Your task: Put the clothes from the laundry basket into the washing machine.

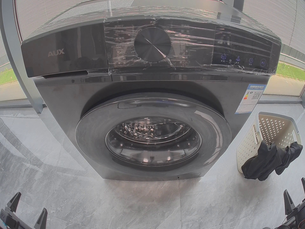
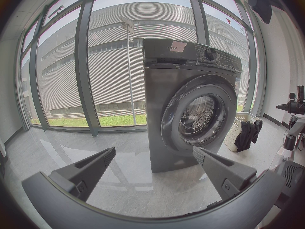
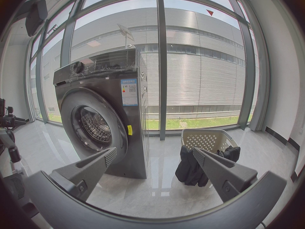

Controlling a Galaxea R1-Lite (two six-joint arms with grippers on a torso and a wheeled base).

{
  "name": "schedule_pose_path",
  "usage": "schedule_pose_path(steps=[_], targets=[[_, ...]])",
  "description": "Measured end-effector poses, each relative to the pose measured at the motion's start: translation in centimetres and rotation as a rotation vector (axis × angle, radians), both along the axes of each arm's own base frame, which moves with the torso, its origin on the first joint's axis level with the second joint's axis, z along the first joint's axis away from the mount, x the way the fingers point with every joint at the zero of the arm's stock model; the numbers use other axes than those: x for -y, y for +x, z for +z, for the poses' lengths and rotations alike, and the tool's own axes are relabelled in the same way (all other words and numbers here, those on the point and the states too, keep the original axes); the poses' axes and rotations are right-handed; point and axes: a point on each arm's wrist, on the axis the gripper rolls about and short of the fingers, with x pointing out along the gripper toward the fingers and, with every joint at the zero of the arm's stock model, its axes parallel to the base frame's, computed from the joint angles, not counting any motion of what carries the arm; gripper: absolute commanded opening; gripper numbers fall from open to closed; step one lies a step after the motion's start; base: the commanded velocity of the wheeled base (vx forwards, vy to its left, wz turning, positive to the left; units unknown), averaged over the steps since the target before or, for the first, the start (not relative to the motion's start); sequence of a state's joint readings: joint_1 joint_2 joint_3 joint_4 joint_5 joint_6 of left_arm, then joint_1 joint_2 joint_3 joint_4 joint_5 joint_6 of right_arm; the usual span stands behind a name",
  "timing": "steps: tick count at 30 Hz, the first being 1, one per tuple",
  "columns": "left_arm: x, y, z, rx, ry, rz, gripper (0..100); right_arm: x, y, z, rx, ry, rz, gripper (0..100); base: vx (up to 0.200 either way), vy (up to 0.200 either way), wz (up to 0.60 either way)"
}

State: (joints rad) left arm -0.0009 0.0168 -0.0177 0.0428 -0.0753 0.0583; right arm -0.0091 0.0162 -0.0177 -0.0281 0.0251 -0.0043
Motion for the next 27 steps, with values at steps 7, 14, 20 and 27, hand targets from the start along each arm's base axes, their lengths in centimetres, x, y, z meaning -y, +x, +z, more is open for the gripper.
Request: schedule_pose_path(steps=[7,14,20,27], targets=[[0.0,0.0,0.0,0.0,0.001,0.0,100,-0.3,-1.2,3.3,0.086,-0.007,0.131,100,0.0,0.0,0.0],[0.0,0.0,0.0,0.0,0.002,0.0,100,-0.9,-0.9,6.7,0.01,-0.016,0.381,100,0.0,0.0,0.0],[0.0,0.0,0.0,0.0,0.002,0.0,100,-1.0,2.8,8.2,-0.121,-0.01,0.479,100,0.0,0.0,0.0],[0.0,0.0,0.0,0.0,0.002,0.0,100,-1.6,8.7,9.2,-0.253,0.0,0.581,100,0.0,0.0,0.0]])
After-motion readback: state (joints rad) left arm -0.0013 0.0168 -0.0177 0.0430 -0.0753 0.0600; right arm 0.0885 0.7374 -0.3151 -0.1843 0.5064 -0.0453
